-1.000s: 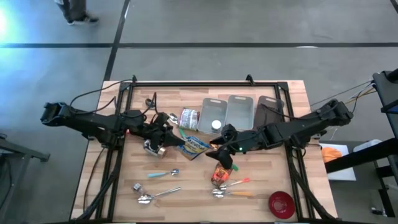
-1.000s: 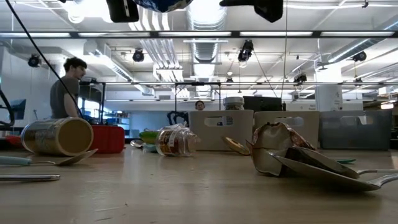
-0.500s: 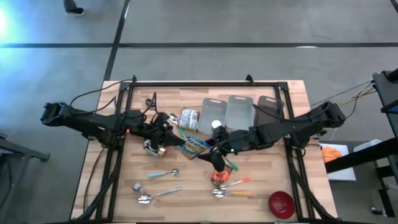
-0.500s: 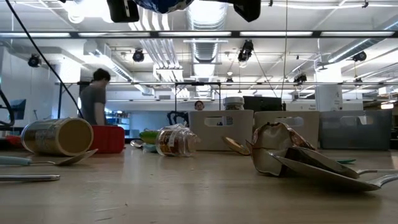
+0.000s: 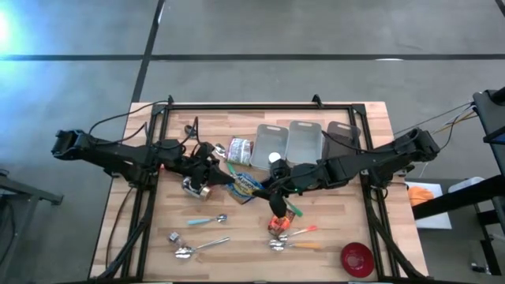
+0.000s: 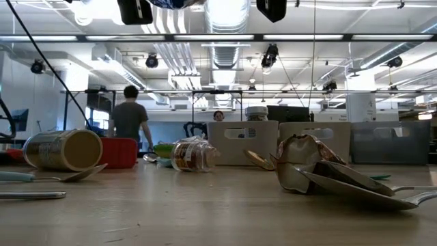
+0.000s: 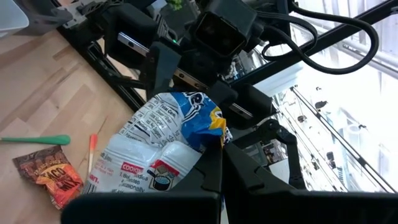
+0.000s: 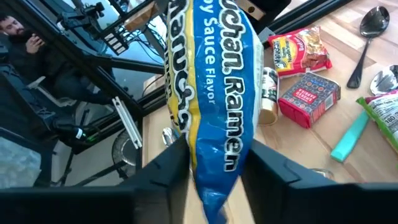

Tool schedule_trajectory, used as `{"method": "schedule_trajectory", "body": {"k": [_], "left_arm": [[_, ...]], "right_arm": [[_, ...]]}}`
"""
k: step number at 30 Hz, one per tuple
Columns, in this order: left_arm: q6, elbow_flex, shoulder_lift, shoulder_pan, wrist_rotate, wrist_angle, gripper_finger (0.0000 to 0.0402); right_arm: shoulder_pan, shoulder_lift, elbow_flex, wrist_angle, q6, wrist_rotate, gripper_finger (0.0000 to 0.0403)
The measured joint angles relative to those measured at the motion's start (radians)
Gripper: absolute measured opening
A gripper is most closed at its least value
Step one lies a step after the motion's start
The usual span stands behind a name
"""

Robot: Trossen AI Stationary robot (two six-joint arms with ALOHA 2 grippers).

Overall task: Pick & Place Food Item
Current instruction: Put the blue noodle pack into the right gray bin

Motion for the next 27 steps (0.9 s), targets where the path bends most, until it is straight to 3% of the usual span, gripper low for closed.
{"method": "schedule_trajectory", "body": {"k": [10, 19, 23, 27], "left_arm": [[-0.004, -0.001, 0.000, 0.000, 0.000, -0.001, 0.0000], [-0.012, -0.001, 0.000, 0.000, 0.000, -0.001, 0.0004], [-0.035, -0.001, 0.000, 0.000, 0.003, 0.000, 0.0043], [-0.034, -0.001, 0.000, 0.000, 0.026, 0.001, 0.0115]], "right_arm": [[0.000, 0.000, 0.000, 0.007, -0.002, -0.044, 0.0022], [0.000, 0.000, 0.000, 0.008, 0.023, -0.059, 0.0016], [0.000, 0.000, 0.000, 0.007, 0.032, -0.069, 0.0016], [0.000, -0.002, 0.000, 0.006, 0.032, -0.079, 0.0016]]}}
